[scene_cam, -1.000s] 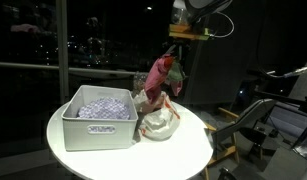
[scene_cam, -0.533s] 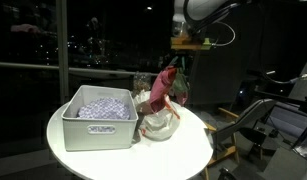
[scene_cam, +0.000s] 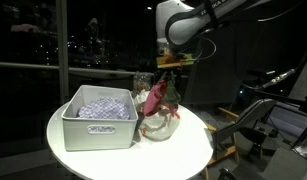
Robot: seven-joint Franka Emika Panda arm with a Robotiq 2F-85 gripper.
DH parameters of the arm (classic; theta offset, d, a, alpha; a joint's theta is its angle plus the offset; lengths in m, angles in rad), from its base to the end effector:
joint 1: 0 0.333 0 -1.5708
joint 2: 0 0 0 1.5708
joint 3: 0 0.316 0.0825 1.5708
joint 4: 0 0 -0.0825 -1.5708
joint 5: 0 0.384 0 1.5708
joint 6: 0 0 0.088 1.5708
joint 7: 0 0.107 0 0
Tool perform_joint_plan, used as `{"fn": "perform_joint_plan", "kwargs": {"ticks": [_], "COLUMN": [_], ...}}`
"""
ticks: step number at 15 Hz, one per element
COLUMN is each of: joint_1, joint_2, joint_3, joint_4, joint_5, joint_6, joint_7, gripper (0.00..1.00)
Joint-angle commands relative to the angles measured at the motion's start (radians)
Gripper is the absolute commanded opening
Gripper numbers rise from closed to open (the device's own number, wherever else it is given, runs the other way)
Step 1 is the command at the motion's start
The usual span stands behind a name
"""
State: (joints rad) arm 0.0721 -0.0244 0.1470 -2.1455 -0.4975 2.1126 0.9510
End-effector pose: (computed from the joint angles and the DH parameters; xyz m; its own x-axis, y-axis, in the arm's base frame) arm 0.5272 0.0950 0.4174 0.8710 -0.3914 0.2971 -0.4727 -0.8324 0.2893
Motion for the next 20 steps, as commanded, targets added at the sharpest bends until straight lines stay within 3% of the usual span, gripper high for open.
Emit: {"fn": "perform_joint_plan", "kwargs": {"ticks": [1, 9, 14, 20], "joint_1": [0.026, 0.078, 0.114, 0.148], "joint_2": [0.102, 0.283, 0.379, 0.406], "joint_3": [-0.004, -0.044, -0.064, -0.099], "joint_4": [0.13, 0.233, 0.284, 0.374], "joint_5": [-0.101, -0.129, -0.142, -0.188], "joint_6": [-0.091, -0.196, -0.19, -0.128], "joint_7": [0.084, 0.084, 0.067, 0.149], "gripper": [0.07, 0.07, 0.08, 0.08]}}
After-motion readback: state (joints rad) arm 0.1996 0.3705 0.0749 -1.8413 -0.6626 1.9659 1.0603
